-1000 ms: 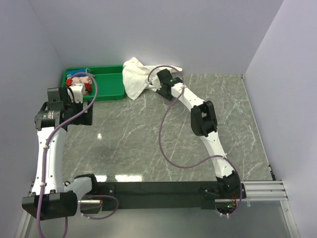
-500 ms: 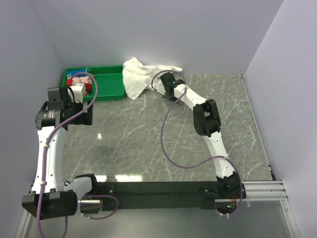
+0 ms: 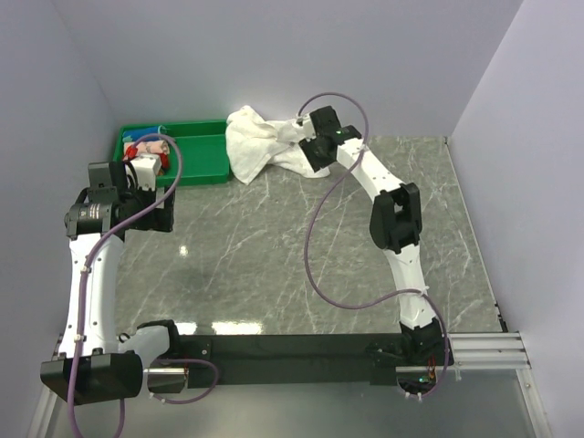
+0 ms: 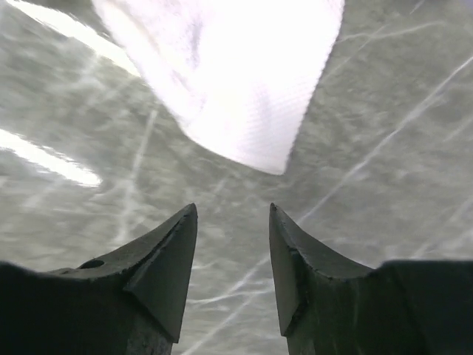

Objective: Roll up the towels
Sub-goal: Move the towel to the center of the board

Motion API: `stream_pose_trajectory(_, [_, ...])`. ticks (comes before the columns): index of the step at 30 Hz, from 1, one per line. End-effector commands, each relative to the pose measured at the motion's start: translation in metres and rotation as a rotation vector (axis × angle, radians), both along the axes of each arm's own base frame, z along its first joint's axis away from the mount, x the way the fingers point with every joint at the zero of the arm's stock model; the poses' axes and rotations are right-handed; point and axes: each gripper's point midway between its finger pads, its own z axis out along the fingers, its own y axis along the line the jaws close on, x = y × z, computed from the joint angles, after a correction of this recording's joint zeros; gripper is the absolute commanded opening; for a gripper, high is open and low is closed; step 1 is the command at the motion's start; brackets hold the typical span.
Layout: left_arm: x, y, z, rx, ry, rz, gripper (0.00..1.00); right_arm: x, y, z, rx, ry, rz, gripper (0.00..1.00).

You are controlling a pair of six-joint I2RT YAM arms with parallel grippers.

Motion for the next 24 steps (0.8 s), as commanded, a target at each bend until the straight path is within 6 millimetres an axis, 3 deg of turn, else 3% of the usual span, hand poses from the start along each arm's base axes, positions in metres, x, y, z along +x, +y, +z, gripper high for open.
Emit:
stream_pose_trajectory(1, [-0.005,-0.005,0.003,-0.014,-0.012,-0.015,1.00,0.004,0.038,0.037,0.360,-0.014,-0.103,0.52])
stream_pose_trajectory(5, [-0.010,-0.004,0.004,-0.011,0.012,-0.003,0.99,0.019,0.059,0.043,0.555,0.030,-0.177,0.51])
stream_pose_trajectory(8, [-0.012,-0.001,0.004,-0.005,0.031,0.018,1.00,0.027,0.065,0.036,0.621,0.034,-0.211,0.50])
stream_pose_trajectory(9, [-0.014,0.000,0.003,-0.006,0.042,0.022,0.99,0.029,0.068,0.029,0.650,0.051,-0.237,0.54])
stream_pose_trajectory(17, [-0.022,0.006,-0.005,0.010,0.092,0.071,1.00,0.065,0.062,0.004,0.778,0.033,-0.342,0.61])
stream_pose_trajectory(24, [-0.025,0.010,-0.007,0.012,0.106,0.118,1.00,0.060,0.059,-0.035,0.799,0.135,-0.473,0.64])
